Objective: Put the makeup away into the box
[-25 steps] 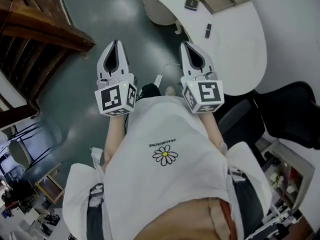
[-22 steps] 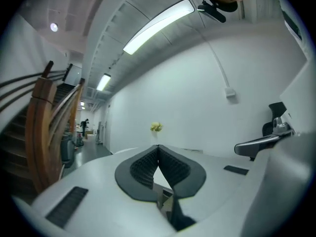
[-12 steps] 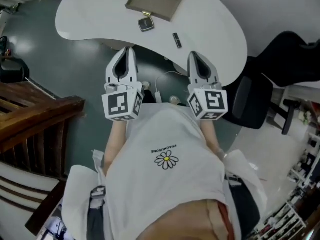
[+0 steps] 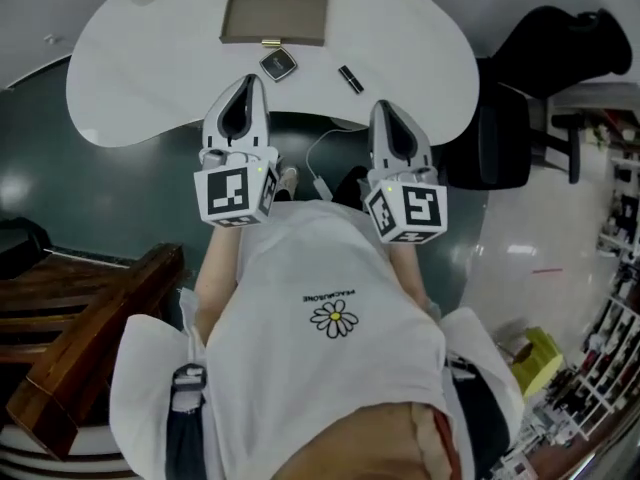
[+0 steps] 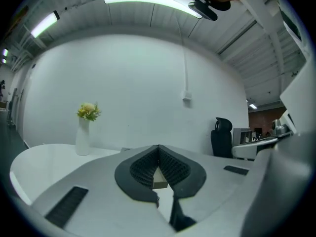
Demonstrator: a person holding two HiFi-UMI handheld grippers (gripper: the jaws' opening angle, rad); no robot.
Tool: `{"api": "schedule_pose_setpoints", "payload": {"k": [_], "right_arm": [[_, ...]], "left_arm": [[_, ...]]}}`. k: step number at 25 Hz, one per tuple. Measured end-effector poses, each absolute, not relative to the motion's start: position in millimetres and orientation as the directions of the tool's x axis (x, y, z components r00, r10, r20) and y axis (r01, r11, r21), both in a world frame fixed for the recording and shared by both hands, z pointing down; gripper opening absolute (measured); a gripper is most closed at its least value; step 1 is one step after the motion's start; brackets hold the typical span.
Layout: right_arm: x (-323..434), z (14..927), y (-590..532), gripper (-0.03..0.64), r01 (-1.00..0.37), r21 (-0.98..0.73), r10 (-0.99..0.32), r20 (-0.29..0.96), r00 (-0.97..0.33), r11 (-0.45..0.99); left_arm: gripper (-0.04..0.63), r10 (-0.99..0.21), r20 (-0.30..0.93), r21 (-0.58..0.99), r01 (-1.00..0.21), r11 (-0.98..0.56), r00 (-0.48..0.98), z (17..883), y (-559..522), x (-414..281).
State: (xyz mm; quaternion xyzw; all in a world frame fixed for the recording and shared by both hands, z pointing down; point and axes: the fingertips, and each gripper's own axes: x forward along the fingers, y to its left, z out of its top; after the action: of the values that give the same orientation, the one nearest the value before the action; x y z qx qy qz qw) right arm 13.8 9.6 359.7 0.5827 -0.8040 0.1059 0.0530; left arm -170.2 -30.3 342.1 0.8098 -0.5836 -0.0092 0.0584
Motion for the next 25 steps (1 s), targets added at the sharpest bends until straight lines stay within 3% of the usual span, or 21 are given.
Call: {"api": "schedule_pose_setpoints", "payload": {"k": [6,21,25], "right_arm": [[13,373,33,0.030,-0.970,-0.115,-0.933,0.270,-0.240,0.216],[47,369,-16,0.031,-0.953,-0.167,-0.927,0.238,-0.289,0.254],[63,369,-19,0.031,-0.959,-0.162,-0.933,0.242,-0.267,0.233]], "left_arm": [[0.021,-0.905,0.106,0.104,-0.909,-0.403,0.413,349,-39,-158],[0.028,-0.834,0.174,0.054,-0.851,-0.522,0.523,364,-52,-70],[0.230,-0.708,0.331,0.052,-0.761,-0.646,0.624,408,-59,-28]]}}
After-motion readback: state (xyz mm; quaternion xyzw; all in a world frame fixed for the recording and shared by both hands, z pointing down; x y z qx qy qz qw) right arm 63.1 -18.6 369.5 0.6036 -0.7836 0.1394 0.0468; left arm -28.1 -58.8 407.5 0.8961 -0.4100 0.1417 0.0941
